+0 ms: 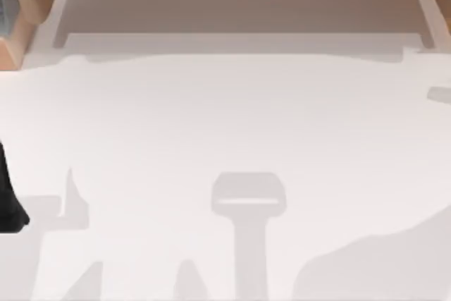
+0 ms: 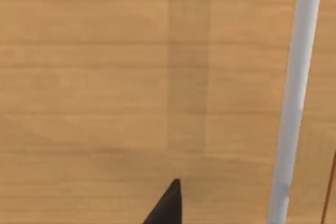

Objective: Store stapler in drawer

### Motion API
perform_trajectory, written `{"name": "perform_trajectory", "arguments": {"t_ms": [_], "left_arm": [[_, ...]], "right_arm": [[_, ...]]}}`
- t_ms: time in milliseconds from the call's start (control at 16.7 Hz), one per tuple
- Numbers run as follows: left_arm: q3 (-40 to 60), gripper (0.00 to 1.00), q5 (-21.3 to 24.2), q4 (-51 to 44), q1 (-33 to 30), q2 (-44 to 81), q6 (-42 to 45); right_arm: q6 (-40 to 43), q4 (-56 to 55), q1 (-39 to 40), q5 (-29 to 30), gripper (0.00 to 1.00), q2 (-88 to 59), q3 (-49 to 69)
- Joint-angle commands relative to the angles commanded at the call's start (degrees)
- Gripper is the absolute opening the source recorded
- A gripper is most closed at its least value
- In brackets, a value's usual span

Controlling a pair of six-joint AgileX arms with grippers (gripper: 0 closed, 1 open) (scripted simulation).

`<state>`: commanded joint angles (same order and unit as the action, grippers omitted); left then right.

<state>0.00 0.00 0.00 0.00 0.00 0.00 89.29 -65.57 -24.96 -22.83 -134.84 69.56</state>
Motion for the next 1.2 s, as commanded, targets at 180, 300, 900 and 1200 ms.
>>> {"name": "perform_trajectory", "arguments": {"t_ms": [180, 300, 900, 1200], "left_arm": [[0.0, 1.00, 0.0, 0.0, 0.0, 0.0, 0.0], [0.0, 1.00, 0.0, 0.0, 0.0, 0.0, 0.0], [0.0, 1.00, 0.0, 0.0, 0.0, 0.0, 0.0], [0.0, 1.00, 0.0, 0.0, 0.0, 0.0, 0.0]], "right_arm": [[0.0, 0.0, 0.0, 0.0, 0.25, 0.0, 0.0], [0.0, 0.0, 0.0, 0.0, 0.10, 0.0, 0.0], [-0.1, 0.1, -0.2, 0.0, 0.00, -0.1, 0.0], [-0.2, -3.3, -1.7, -1.5, 0.00, 2.7, -6.3]]}}
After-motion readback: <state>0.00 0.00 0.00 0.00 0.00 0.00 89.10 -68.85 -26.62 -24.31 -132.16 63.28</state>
